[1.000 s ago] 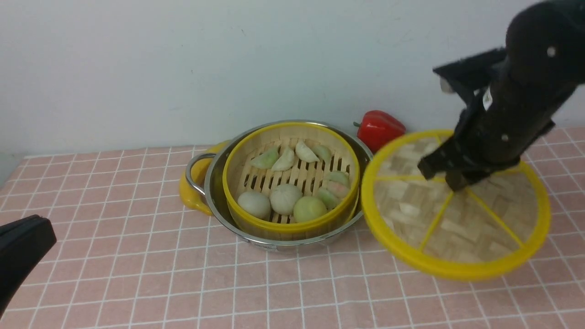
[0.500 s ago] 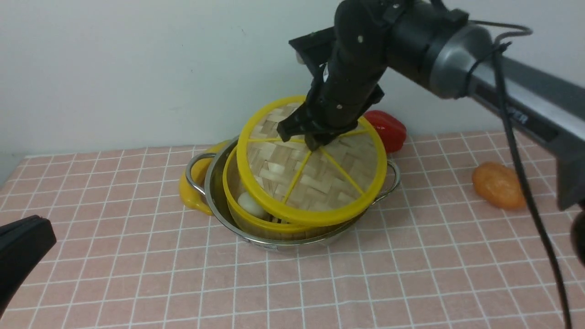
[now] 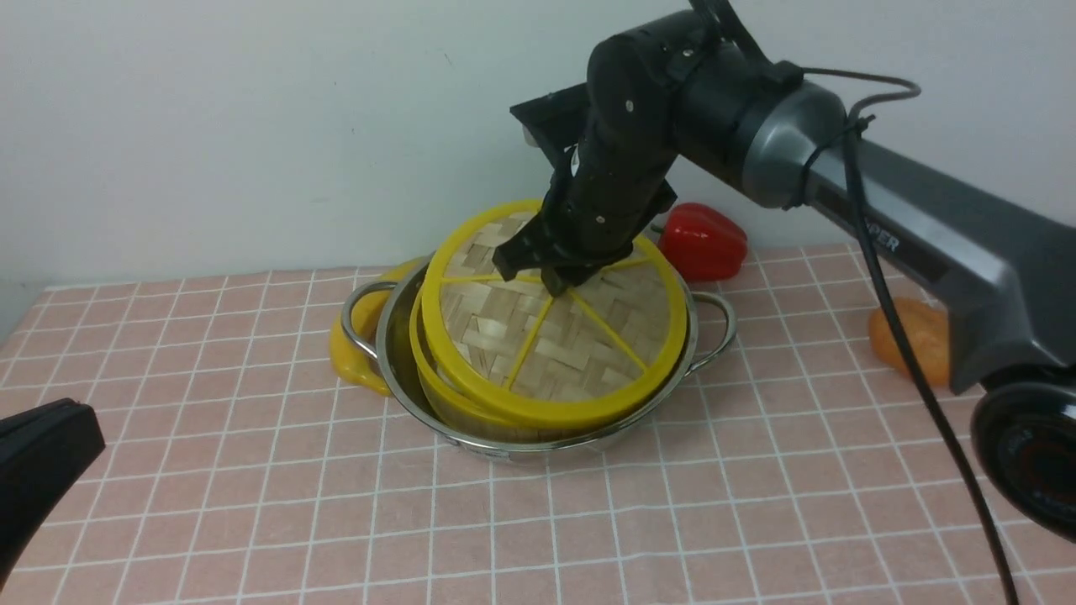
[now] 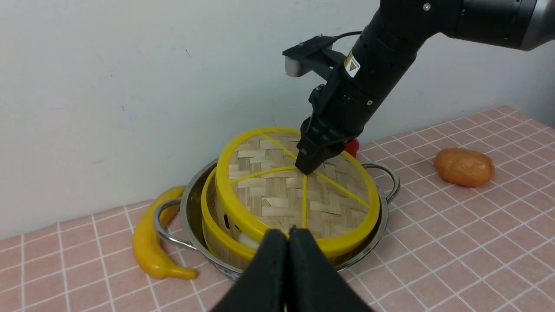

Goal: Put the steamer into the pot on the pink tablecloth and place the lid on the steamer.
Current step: 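Place the bamboo steamer lid onto the steamer basket in the pot with the right gripper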

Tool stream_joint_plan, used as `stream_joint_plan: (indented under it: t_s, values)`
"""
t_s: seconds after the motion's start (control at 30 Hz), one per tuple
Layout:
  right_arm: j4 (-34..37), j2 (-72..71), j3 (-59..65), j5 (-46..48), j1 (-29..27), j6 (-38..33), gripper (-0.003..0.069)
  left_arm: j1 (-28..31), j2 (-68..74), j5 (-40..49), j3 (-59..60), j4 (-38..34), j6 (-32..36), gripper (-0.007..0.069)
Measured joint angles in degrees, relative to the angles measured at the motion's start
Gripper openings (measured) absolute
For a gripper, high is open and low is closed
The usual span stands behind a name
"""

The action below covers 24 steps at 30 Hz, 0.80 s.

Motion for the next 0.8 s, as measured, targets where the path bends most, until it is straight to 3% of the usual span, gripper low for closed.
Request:
stream_joint_plan:
  t_s: [0.8]
  values:
    - [0.9, 0.9, -2.4, -0.8, 0.0, -3.0, 0.0146, 0.0, 0.0, 0.0, 0.0, 0.0, 0.9, -0.0008]
